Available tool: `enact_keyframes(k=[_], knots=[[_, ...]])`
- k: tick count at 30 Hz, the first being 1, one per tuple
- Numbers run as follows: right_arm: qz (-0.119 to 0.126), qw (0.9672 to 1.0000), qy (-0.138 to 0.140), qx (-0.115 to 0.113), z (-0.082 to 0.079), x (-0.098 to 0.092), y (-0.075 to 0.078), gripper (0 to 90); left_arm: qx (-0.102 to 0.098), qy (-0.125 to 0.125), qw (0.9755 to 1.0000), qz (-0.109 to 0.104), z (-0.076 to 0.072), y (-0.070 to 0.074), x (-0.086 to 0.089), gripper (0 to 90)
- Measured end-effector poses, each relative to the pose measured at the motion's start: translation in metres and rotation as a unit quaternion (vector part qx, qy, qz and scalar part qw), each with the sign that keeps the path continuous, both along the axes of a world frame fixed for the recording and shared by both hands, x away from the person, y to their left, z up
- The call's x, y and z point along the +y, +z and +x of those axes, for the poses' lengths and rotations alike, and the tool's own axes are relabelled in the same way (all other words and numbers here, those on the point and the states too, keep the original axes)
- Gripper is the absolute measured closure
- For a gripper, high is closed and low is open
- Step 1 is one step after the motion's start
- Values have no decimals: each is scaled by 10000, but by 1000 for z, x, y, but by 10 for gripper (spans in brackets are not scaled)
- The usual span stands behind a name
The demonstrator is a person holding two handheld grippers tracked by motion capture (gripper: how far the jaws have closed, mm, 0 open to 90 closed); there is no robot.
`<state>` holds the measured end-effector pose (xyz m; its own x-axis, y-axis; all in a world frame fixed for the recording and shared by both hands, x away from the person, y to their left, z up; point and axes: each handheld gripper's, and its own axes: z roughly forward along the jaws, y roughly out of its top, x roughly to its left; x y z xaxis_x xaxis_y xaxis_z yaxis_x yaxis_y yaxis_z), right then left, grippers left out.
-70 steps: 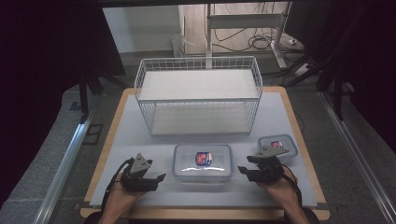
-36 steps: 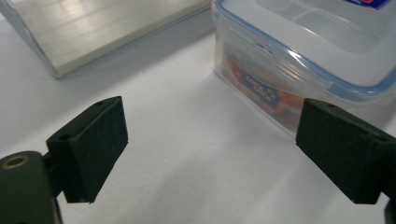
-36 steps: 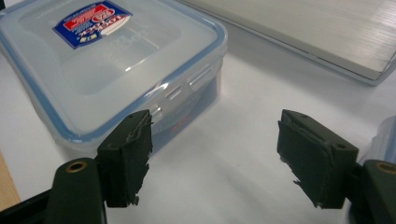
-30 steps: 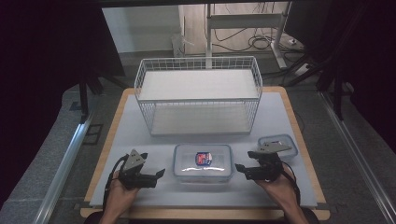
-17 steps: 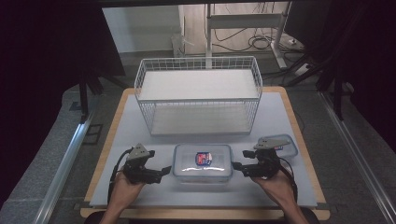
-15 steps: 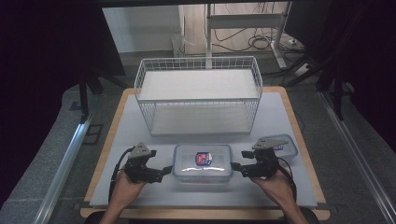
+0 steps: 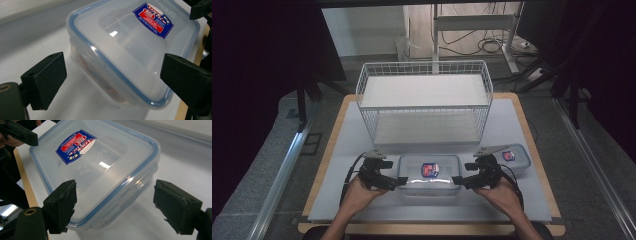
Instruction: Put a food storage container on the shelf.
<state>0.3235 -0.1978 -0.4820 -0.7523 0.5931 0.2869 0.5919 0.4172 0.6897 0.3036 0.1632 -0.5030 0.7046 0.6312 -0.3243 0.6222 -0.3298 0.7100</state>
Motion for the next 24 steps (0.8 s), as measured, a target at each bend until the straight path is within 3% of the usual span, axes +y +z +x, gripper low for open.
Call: enact_keyframes(k=[6,9,15,18,24], knots=[[108,9992,113,379,9,7,-6,147,379,-189,9990,-122,9,-5,-9,45],[201,9979,116,602,15,7,-9,141,577,-249,9976,-291,14,-9,-10,38],[482,9929,97,1081,20,7,-16,145,684,-245,9966,-380,13,-9,-6,72],[517,9922,39,1134,20,5,-16,186,723,-215,9965,-371,11,-8,-6,90],[564,9928,-35,1057,8,0,-11,268,603,-177,9975,-315,-5,-4,-4,160]])
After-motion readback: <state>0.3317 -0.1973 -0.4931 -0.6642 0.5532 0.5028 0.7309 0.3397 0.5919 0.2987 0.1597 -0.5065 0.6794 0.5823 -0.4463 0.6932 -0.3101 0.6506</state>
